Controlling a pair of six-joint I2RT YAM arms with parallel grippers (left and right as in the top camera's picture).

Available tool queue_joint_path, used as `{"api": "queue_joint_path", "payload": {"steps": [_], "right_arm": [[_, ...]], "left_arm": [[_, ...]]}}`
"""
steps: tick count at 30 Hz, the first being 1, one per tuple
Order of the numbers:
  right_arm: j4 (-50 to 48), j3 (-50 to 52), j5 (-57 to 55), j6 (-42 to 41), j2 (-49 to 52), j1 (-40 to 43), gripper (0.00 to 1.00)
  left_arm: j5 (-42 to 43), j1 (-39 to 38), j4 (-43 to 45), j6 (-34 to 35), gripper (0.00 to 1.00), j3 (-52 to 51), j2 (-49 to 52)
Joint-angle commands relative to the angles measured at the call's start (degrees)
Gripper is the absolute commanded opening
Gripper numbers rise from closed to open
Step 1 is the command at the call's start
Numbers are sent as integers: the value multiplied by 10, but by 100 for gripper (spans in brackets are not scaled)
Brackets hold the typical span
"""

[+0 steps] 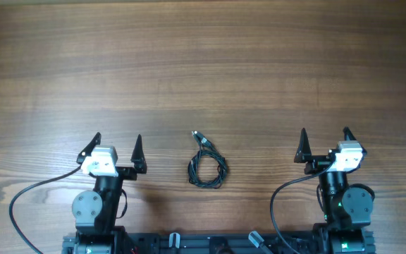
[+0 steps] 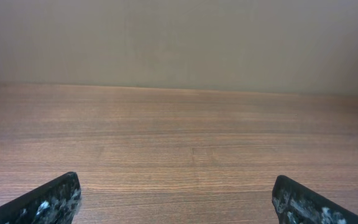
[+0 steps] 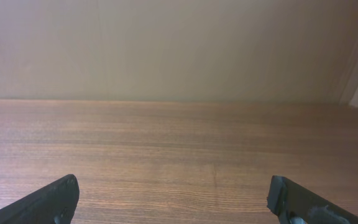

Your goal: Untangle cables

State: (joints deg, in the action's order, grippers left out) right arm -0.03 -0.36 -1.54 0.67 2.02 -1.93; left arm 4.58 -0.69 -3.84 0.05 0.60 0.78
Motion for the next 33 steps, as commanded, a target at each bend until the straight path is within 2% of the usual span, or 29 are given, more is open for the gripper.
{"api": "queue_joint_path", "payload": {"steps": [1,16,18,26,28,30,33], "right_arm": [[-3,1,7,-8,3,0,100],[-3,1,7,-8,3,0,100],[-3,1,7,-9,3,0,100],[-3,1,7,-8,3,0,100],[-3,1,7,-8,3,0,100],[-3,1,7,-8,3,0,100],[-3,1,7,-8,3,0,100]], "left_arm": [[3,2,-3,-5,100,-3,-4],[9,2,0,-5,100,-3,-4],[12,2,23,-5,100,-3,-4],[185,2,76,-14,100,-3,-4],[195,2,82,-14,100,-2,-4],[203,2,65,-14,100,13,-4],[200,2,-13,-29,100,68,4]]}}
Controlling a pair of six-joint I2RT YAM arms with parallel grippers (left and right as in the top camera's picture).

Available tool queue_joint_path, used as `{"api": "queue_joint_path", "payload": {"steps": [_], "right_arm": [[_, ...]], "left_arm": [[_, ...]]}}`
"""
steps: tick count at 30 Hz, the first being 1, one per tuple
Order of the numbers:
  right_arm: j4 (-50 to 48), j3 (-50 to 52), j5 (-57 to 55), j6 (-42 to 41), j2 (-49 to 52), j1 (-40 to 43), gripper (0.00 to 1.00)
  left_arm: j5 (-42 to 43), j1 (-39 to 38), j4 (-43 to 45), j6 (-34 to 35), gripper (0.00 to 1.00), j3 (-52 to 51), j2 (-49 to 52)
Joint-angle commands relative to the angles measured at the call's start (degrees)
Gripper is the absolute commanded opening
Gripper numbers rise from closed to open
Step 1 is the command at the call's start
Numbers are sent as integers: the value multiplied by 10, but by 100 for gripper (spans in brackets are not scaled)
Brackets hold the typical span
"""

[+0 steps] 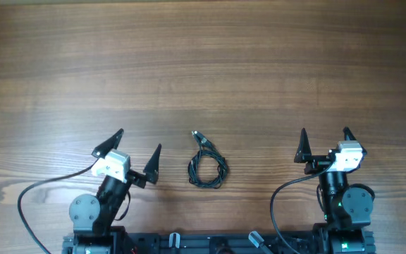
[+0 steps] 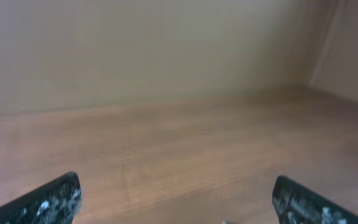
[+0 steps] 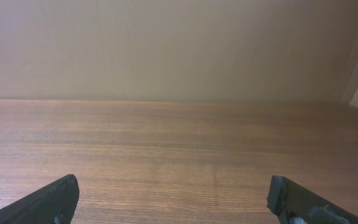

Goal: Untangle cables
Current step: 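Reach the left gripper down onto the black cable bundle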

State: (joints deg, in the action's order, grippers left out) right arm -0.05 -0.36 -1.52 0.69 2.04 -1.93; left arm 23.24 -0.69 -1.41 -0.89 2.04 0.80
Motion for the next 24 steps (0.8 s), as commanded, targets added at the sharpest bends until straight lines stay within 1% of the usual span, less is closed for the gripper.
{"api": "queue_joint_path", "payload": {"steps": [1,4,6,8,10,11,12,14,16,17,18,19,22,24], "right_arm": [[-3,1,7,-9,3,0,100],[-3,1,7,-9,3,0,100],[-3,1,7,-9,3,0,100],[-3,1,7,-9,3,0,100],[-3,1,7,-9,3,0,100],[-3,1,7,-9,3,0,100],[-3,1,7,-9,3,0,100],[-3,1,7,-9,3,0,100],[-3,1,7,-8,3,0,100],[-3,1,7,-9,3,0,100],[-3,1,7,-9,3,0,100],[-3,1,7,-9,3,0,100],[-3,1,7,-9,3,0,100],[-3,1,7,-9,3,0,100]], "left_arm": [[14,2,-56,-19,100,71,14],[14,2,-68,-19,100,101,68],[14,2,-69,-19,100,126,129],[14,2,-77,-19,100,169,224],[14,1,-105,-20,100,220,313],[14,-5,-131,-36,100,257,375],[14,-16,-150,-51,100,283,414],[-14,-59,-183,-64,100,338,505],[-86,-134,-204,-64,100,390,603],[-117,-165,-213,-64,100,408,633],[-177,-224,-228,-64,100,440,691],[-201,-248,-231,-65,100,451,716],[-208,-322,-219,-128,100,461,775],[-216,-369,-211,-188,100,461,803]]}}
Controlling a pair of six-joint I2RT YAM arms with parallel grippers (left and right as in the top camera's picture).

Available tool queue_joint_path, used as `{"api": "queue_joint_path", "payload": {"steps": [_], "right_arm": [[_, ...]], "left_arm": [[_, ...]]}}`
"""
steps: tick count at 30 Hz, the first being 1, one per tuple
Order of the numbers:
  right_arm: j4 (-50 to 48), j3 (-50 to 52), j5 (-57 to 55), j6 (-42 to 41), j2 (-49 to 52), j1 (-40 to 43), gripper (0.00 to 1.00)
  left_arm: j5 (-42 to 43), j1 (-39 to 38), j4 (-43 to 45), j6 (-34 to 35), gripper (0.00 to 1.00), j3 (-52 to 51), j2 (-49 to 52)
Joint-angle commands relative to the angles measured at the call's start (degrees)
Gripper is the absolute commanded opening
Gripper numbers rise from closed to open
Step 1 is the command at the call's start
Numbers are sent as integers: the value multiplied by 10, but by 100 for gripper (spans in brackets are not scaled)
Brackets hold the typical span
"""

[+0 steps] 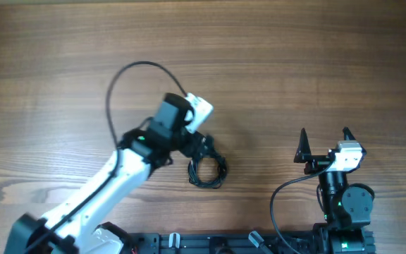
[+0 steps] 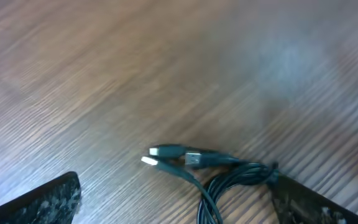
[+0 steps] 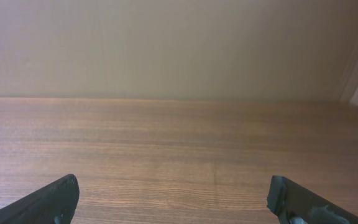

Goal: Untangle cables
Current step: 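Reach the left gripper down onto the black cable bundle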

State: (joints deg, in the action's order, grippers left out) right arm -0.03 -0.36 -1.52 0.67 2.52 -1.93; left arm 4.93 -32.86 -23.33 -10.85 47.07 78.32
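Note:
A dark cable lies on the wooden table as a small coil [image 1: 208, 171] with its plug ends [image 1: 201, 138] sticking out toward the far side. In the left wrist view the plugs [image 2: 171, 153] lie just ahead of the jaws, and the coil [image 2: 232, 183] runs off the bottom edge. My left gripper [image 1: 197, 146] is open and hangs over the plug end, with one finger [image 2: 50, 200] at each side of the cable [image 2: 174, 186]. My right gripper [image 1: 324, 134] stands open near the front right with nothing between its fingers [image 3: 173, 186].
The left arm's own black lead [image 1: 129, 74] arcs over the table behind the arm. The table [image 1: 294, 63] is bare wood, with a beige wall [image 3: 166, 50] at its far edge. The arm bases [image 1: 344, 204] stand along the front edge.
My left arm has left its spot at the front left and now reaches over the cable's plug end, its camera looking down at the cable. The right arm and the cable have not moved.
Both grippers first stood open at the front, facing the far wall, with the coil between them. Then my left gripper had turned toward the right. Now it is stretched out over the cable's plugs, still open.

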Motion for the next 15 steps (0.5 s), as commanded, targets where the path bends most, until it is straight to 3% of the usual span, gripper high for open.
{"api": "queue_joint_path", "payload": {"steps": [1,7,13,15], "right_arm": [[-3,1,7,-9,-2,0,100],[-3,1,7,-8,-2,0,100],[-3,1,7,-8,-2,0,100],[-3,1,7,-8,-2,0,100]], "left_arm": [[-33,-60,9,-106,100,10,31],[-26,-98,-3,-112,100,10,31],[-34,-75,-110,63,100,10,35],[-9,-74,-125,71,100,10,44]]}}
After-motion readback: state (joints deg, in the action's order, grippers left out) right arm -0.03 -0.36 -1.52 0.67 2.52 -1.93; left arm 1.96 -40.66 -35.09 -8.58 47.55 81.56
